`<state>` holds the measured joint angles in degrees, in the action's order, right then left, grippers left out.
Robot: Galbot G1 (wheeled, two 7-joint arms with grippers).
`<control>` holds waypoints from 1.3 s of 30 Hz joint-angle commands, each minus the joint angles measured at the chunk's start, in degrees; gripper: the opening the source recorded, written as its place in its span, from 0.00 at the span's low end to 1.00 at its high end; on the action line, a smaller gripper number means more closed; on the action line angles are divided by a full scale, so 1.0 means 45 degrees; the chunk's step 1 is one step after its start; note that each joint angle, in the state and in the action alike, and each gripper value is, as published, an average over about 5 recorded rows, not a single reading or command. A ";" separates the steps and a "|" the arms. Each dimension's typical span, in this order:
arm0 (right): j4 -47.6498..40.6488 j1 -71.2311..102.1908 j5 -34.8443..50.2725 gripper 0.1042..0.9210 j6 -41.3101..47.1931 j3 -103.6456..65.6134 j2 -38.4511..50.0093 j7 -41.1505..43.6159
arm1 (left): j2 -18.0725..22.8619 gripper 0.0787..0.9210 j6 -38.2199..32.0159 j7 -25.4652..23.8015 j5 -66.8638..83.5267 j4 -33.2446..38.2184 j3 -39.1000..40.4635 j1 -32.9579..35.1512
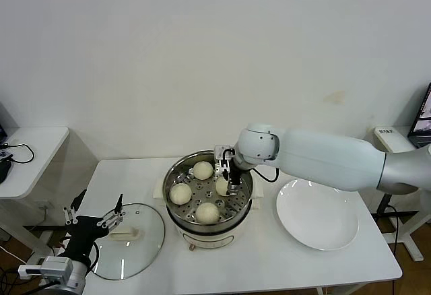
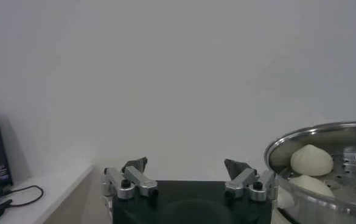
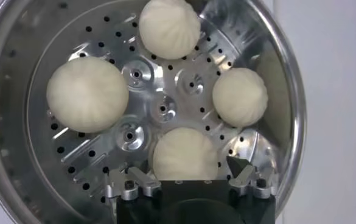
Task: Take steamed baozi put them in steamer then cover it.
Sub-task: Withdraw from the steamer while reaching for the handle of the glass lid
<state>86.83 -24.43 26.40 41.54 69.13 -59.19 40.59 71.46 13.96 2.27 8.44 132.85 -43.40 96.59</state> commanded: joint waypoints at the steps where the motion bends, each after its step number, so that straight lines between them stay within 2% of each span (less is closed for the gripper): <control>1: 0.0933 -0.0073 0.0352 0.88 0.0027 -0.1418 0.1005 -0.0313 | 0.0010 0.88 0.0015 -0.0004 0.0012 0.0011 0.0014 0.0007; 5: 0.1852 0.0483 0.1313 0.88 -0.0068 -0.2562 0.2015 -0.2275 | 0.0043 0.88 -0.0005 0.0010 0.0021 -0.0015 0.0029 -0.0009; 10: 0.3226 0.3828 0.3076 0.88 -0.1721 -0.5328 0.3653 -0.6978 | 0.0110 0.88 -0.0054 0.0047 -0.0003 -0.0098 0.0063 -0.0048; 12: 0.3644 0.6351 0.2824 0.88 -0.3038 -0.7366 0.4135 -0.8446 | 0.0111 0.88 -0.0084 0.0039 -0.0029 -0.0164 0.0081 -0.0055; 15: 0.3923 1.0342 0.1233 0.88 -0.5125 -1.0728 0.4181 -0.9571 | 0.0107 0.88 -0.0160 0.0009 -0.0112 -0.0264 0.0128 -0.0060; 20: 0.3854 1.6203 -0.2346 0.88 -0.9002 -1.6309 0.2762 -0.9569 | 0.0215 0.88 -0.0345 -0.0031 -0.0518 -0.0507 0.0395 -0.0103; 26: 0.3556 2.0726 -0.3403 0.88 -1.2621 -2.1895 -0.1237 -0.8033 | 0.0359 0.88 -0.1111 0.0076 -0.1558 -0.1660 0.0807 -0.0293; 29: 0.3718 2.2126 -0.2833 0.88 -1.2997 -2.3895 -0.2955 -0.7322 | 0.0229 0.88 -0.1623 0.0231 -0.3202 -0.2581 0.0823 -0.0421; 32: 0.4106 2.3262 -0.1873 0.88 -1.2648 -2.5183 -0.4005 -0.6997 | 0.0129 0.88 -0.2664 0.0559 -0.6946 -0.3668 0.0478 -0.0485; 35: 0.4372 2.4129 -0.1598 0.88 -1.2369 -2.5807 -0.4385 -0.7094 | 0.0095 0.88 -0.3925 0.0926 -1.1388 -0.4525 -0.0254 -0.0147; 39: 0.4473 2.4827 -0.2152 0.88 -1.2401 -2.6386 -0.4436 -0.7321 | -0.0322 0.88 -0.4747 0.1576 -1.5225 -0.4940 -0.0687 0.0991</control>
<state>104.30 63.04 18.90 -6.08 -25.16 -67.44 7.68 71.95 3.57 5.14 -14.82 120.14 -42.45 95.53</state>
